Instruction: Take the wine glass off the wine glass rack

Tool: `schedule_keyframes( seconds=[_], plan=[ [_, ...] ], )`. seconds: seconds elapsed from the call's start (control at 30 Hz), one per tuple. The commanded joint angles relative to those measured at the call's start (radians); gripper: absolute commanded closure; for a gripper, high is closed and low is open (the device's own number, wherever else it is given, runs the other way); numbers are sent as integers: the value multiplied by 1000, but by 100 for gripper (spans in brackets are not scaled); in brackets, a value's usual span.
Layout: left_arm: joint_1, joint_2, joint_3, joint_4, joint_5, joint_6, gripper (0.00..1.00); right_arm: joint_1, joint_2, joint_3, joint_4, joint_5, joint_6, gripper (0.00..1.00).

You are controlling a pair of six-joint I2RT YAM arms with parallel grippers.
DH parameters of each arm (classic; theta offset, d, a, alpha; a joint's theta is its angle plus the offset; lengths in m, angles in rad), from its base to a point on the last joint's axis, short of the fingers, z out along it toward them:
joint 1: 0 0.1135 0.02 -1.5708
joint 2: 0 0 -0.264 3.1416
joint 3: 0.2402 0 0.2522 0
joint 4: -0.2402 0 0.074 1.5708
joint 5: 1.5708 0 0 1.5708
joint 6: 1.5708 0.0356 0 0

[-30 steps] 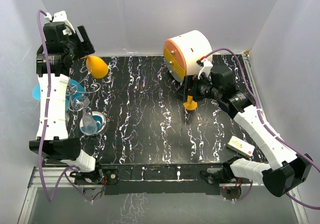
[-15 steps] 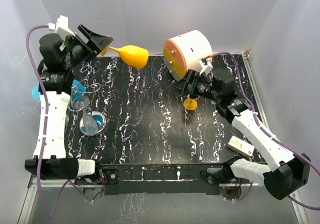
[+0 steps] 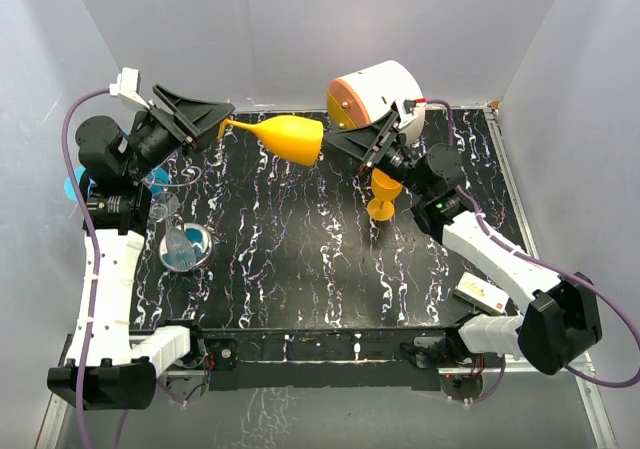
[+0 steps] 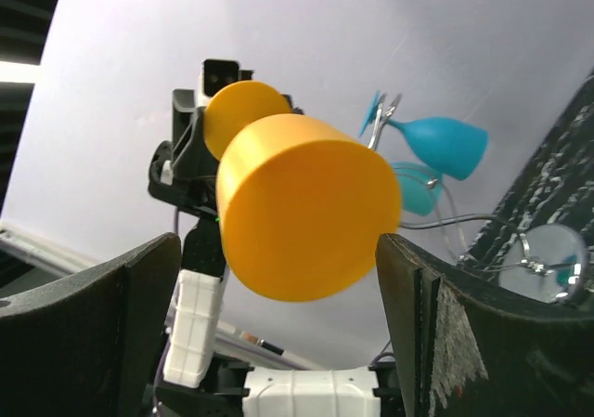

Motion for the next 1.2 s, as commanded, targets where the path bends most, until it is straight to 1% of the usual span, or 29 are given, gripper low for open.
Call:
schedule_keyframes(
  seconds=[0.0, 0.1, 0.17, 0.3, 0.37, 0.47, 0.5, 0.53, 0.6, 0.63, 0.7, 0.73, 0.83, 0.93, 1.03, 1.1, 1.17],
  plan=[
    [5, -53, -48, 59, 54, -43, 46, 81, 9, 34, 201, 42, 64, 16],
    [5, -66, -90, 84, 70, -65, 46, 127, 23, 46, 212, 54, 54, 20],
    [5, -76, -107, 89, 74, -71, 47, 145, 28, 47, 211, 62, 41, 26],
    [4, -93, -124, 64, 77, -62, 45, 162, 13, 18, 180, 96, 38, 59],
    [3, -102, -137, 67, 77, -66, 45, 164, 5, -5, 188, 106, 45, 65],
    [-1, -109, -151, 71, 79, -71, 43, 165, -7, -28, 182, 111, 46, 89],
    [-3, -111, -155, 70, 81, -73, 43, 164, -10, -31, 173, 114, 46, 96],
    [-3, -112, -159, 73, 83, -76, 42, 164, -14, -36, 166, 117, 46, 99],
    [-3, -114, -167, 74, 86, -75, 37, 164, -22, -46, 161, 122, 46, 100],
    [-3, -113, -168, 66, 88, -71, 31, 165, -28, -52, 161, 123, 44, 100],
    [-4, -112, -162, 28, 88, -44, 10, 163, -45, -66, 143, 130, 26, 100],
    [-4, -115, -155, 0, 81, -24, 3, 164, -59, -75, 119, 135, 11, 100],
    [-3, -121, -138, -79, 64, 41, 1, 162, -128, -107, -10, 177, -80, 100],
    [-3, -127, -108, -176, 26, 121, 1, 161, -242, -114, -270, 279, -258, 100],
    [-3, -131, -73, -272, -14, 199, 1, 161, -369, -93, -593, 434, -455, 100],
    [-4, -136, -48, -321, -41, 245, 1, 162, -453, -43, -781, 568, -610, 100],
    [-3, -138, -32, -354, -64, 279, 1, 161, -523, 15, -931, 708, -751, 100]
  ],
)
